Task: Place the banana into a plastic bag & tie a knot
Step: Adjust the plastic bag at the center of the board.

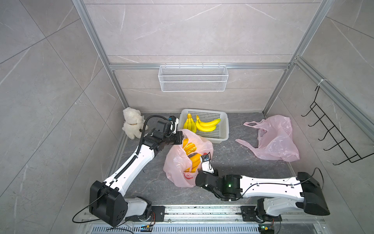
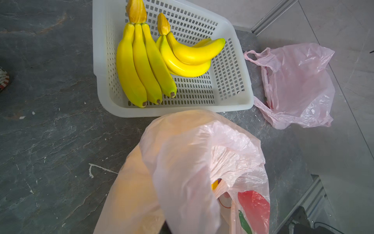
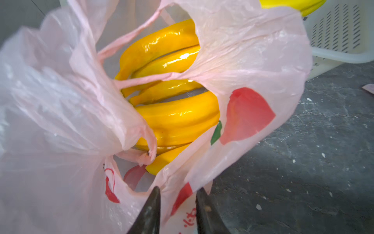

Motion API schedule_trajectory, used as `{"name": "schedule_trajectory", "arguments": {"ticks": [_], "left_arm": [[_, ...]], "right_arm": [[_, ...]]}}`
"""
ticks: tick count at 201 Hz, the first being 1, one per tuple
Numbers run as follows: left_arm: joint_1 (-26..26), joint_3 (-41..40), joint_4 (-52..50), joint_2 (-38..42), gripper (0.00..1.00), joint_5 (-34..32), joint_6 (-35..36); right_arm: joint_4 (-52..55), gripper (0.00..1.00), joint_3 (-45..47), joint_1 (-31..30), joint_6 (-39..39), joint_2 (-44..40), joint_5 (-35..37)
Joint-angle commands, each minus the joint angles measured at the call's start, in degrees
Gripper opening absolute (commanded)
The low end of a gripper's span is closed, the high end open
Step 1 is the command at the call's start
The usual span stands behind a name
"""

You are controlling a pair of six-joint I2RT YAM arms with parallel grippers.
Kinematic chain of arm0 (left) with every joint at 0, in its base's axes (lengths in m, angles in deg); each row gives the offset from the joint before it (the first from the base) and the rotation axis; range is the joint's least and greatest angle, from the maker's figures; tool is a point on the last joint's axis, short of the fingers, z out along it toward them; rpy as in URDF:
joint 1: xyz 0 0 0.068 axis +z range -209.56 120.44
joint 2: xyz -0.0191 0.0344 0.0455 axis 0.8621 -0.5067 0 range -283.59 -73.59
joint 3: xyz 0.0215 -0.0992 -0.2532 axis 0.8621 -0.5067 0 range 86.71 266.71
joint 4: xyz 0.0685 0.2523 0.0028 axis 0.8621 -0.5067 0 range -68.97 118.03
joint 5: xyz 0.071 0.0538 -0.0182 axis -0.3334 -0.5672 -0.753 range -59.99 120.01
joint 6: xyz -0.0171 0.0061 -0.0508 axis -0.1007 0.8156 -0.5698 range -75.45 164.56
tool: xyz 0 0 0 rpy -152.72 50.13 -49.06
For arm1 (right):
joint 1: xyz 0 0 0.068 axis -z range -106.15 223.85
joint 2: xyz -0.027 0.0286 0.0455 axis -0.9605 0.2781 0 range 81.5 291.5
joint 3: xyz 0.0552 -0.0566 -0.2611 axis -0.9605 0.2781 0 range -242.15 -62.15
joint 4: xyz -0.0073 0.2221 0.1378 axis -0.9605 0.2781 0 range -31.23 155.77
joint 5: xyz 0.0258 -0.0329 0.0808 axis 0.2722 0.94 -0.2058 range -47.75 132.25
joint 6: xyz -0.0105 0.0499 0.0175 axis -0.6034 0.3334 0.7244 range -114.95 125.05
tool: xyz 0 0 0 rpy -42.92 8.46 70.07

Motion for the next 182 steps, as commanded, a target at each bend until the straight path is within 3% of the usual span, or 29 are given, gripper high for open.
{"name": "schedule_trajectory", "arguments": {"ticks": [1,35,46,73,102,148,182], "left_arm": [[0.15,-0.63,0.11,1.15,0.00,3.22,4.65],[0.11,-4.51,1.51,3.03,0.00,5.46,3.78],[0.10,-5.42,2.04,3.60,0.00,5.28,3.64],[0.10,-5.66,1.75,4.31,0.00,5.44,3.46],[0.11,-5.82,1.31,5.10,0.00,5.08,3.54],[0.10,-6.02,0.79,5.48,0.00,4.46,3.67],[0.15,-5.90,0.68,5.35,0.00,4.22,3.72]], "right_arm": [[-2.91,0.52,1.49,4.02,-10.48,-6.14,-6.85],[-8.07,0.76,2.12,11.38,-26.34,-9.29,-29.15],[-7.83,0.78,0.45,12.17,-30.59,-7.11,-34.24],[-9.27,0.76,-1.89,12.16,-36.48,-2.19,-35.27],[-13.71,0.77,-2.58,11.88,-40.80,0.04,-43.22],[-13.93,0.75,-2.49,10.86,-43.55,4.08,-39.47],[-13.42,0.64,-2.31,10.86,-45.05,6.22,-38.15]]}}
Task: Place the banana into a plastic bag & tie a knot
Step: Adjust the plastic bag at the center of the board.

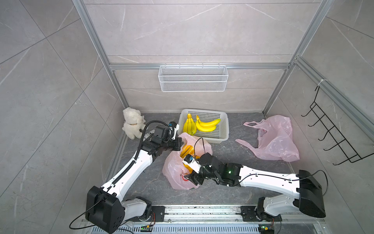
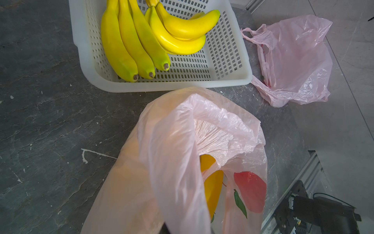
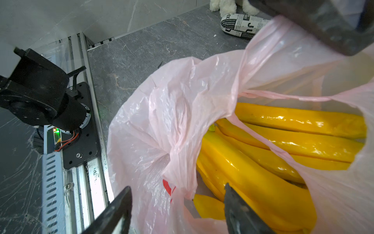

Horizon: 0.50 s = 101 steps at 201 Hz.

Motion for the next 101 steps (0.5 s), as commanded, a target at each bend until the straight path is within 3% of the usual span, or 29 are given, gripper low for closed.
{"name": "schedule_trajectory", "arguments": {"ticks": [1,31,63,101], "left_arm": [[0.12,0.37,0.54,1.43,0.00,0.31,1.47],[0.14,0.64,0.80,1.19,0.00,0.24,1.38],[0.16,0.87,0.62,1.06,0.00,0.33,1.28],[0.10,1.53,-1.38,1.44,0.00,-1.61,1.03]], "right_arm": [[-0.64,0.64,-0.17,-0.14,-2.29,1.84,1.01],[-1.49,0.56,-0.39,-0.09,-2.68,4.25,1.78],[-3.93,0.41,-0.30,-0.15,-2.54,6.16,2.79],[-4.08,0.00,-1.40,-0.14,-1.03,4.65,3.22]]}}
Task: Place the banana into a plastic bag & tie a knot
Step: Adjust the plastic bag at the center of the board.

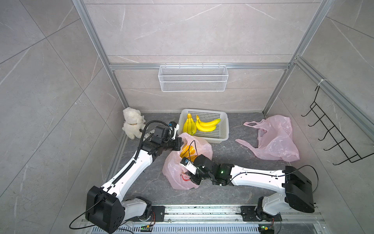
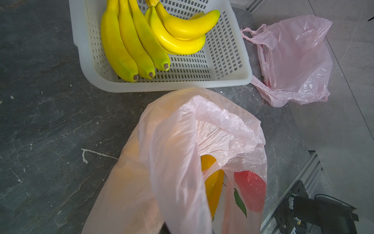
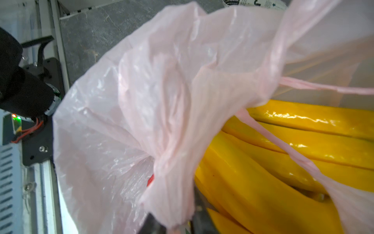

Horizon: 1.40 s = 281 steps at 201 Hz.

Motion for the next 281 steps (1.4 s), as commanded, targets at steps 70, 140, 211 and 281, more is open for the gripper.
{"name": "schedule_trajectory", "arguments": {"ticks": [70,140,211,281], "left_arm": [[-1.77,0.20,-10.27,16.96,0.43,-16.31,-3.78],[-14.85,-12.11,-1.95,31.77,0.59,-15.13,-5.19],[-20.28,-20.52,3.43,37.44,0.60,-19.41,-5.81],[-20.27,-21.52,4.35,42.04,0.62,-16.71,-4.27]], "right_arm": [[20.42,0.00,-21.95,-0.14,7.16,-2.63,4.47],[32.73,0.00,-37.69,-0.13,10.12,4.57,7.21],[33.02,0.00,-37.89,0.54,10.50,6.12,9.72],[32.38,0.00,-37.02,1.09,11.25,5.95,10.56]]}}
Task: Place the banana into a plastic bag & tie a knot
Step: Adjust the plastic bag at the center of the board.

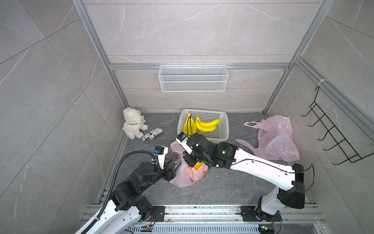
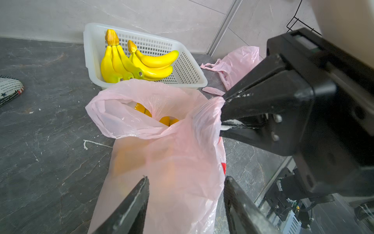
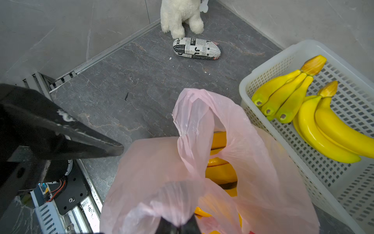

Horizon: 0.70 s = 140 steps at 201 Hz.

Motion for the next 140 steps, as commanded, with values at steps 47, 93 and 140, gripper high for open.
{"name": "schedule_trajectory", "arguments": {"ticks": [47,93,140], "left_arm": [[-0.32,2.50,4.71,-10.99,0.66,3.88,1.88],[-0.30,2.25,7.25,-13.26,0.08,-1.25,1.51],[-0.21,3.24,7.13,-15.07,0.00,-0.62,2.49]], "right_arm": [[-1.54,0.00,-0.23,0.11,2.26,-0.02,-1.22],[-2.13,0.05,2.54,0.37,2.48,-1.53,-1.37],[-9.37,0.43,15.35,3.45,-3.55,-10.45,-2.37]]}}
